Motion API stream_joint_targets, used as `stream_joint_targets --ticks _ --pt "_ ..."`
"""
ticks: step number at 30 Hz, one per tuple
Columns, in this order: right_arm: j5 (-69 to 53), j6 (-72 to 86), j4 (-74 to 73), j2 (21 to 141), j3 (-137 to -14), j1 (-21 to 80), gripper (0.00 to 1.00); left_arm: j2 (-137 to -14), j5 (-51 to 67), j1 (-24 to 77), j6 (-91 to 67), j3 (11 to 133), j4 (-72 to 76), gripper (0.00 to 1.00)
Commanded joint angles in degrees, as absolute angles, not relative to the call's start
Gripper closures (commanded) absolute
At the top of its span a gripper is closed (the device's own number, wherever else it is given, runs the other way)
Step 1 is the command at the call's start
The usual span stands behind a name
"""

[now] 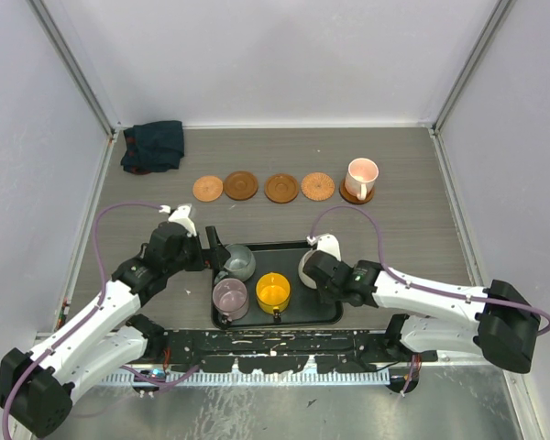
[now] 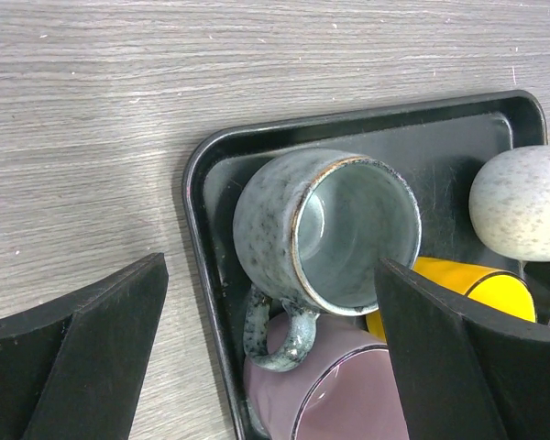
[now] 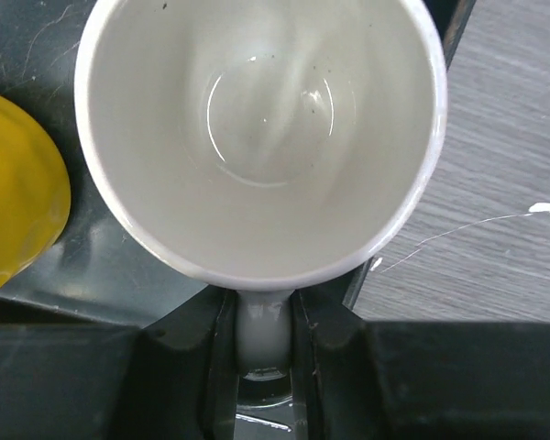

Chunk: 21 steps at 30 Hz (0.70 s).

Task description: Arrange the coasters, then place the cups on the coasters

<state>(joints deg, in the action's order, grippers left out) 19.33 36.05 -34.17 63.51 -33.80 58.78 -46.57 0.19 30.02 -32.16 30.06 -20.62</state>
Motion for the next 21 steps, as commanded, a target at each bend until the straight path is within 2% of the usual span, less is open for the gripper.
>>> stream_joint_targets --ticks 1,13,21 --pt "25.77 31.50 -32.40 63.47 -39.31 59.00 0.99 -45.28 -1.03 30.32 -31.99 30.01 -18.59 0.04" --pt "30.46 26.38 -30.72 63.41 -43.69 59.37 0.99 -45.32 -2.01 30.32 -32.28 29.42 -17.78 0.04" --pt "39.10 20.50 -26.01 66.48 -47.79 58.26 0.99 -47.71 -1.49 30.32 -32.01 29.72 -15.49 0.03"
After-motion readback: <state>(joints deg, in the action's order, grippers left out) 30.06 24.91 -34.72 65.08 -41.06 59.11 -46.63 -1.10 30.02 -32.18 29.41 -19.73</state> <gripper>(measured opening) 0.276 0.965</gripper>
